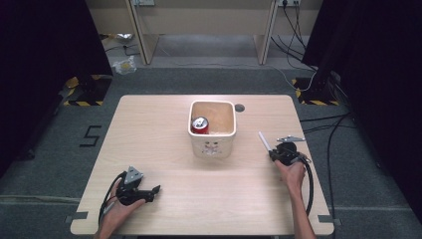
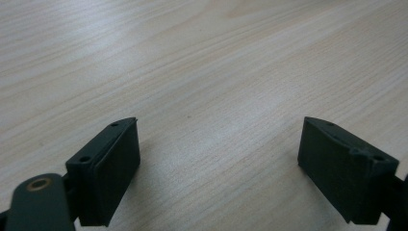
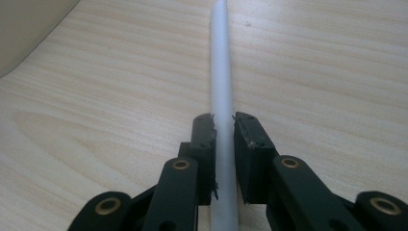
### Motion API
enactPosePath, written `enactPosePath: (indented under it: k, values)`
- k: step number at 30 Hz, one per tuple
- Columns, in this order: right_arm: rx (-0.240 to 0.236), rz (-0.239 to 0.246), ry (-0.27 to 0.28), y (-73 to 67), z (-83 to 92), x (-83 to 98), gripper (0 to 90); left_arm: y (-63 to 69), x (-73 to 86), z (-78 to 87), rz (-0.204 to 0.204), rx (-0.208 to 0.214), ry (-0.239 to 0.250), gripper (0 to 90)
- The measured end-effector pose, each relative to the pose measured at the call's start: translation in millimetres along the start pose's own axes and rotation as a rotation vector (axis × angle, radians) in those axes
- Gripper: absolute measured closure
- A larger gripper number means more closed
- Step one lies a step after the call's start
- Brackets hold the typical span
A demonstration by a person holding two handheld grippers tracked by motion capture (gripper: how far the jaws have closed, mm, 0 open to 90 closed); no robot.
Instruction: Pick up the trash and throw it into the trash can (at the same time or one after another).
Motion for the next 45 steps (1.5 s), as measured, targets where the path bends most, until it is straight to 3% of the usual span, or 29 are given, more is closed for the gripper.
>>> enactPosePath:
  k: [9,21,27,35,45]
  values:
    - [-0.022,-0.013,0.016,1.4,2.2,-1.0,79.8,0.0,0.0,0.0,0.000,0.000,0.000,13.8]
    - [-0.047,-0.007,0.123,-1.8,35.5,-18.9,79.9,0.0,0.0,0.0,0.000,0.000,0.000,13.8]
    - [-0.058,-0.012,0.142,-3.8,41.1,-21.6,79.9,0.0,0.0,0.0,0.000,0.000,0.000,13.8]
    - [-0.064,0.013,0.169,-9.1,52.1,-29.0,79.8,0.0,0.0,0.0,0.000,0.000,0.000,13.8]
    - [-0.078,0.049,0.215,-18.3,76.8,-54.1,79.8,-0.1,-0.1,0.0,0.001,0.000,0.001,13.8]
Point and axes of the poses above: each handheld gripper's, and its own axes: z roughly backward along the jaws, x roughly out of its underside, y roughly to its right, the point moved 9 cm from there along -z, roughly forward along the jaws, and after that the axes turned 13 degrees about -y, right-handed, at the moved point
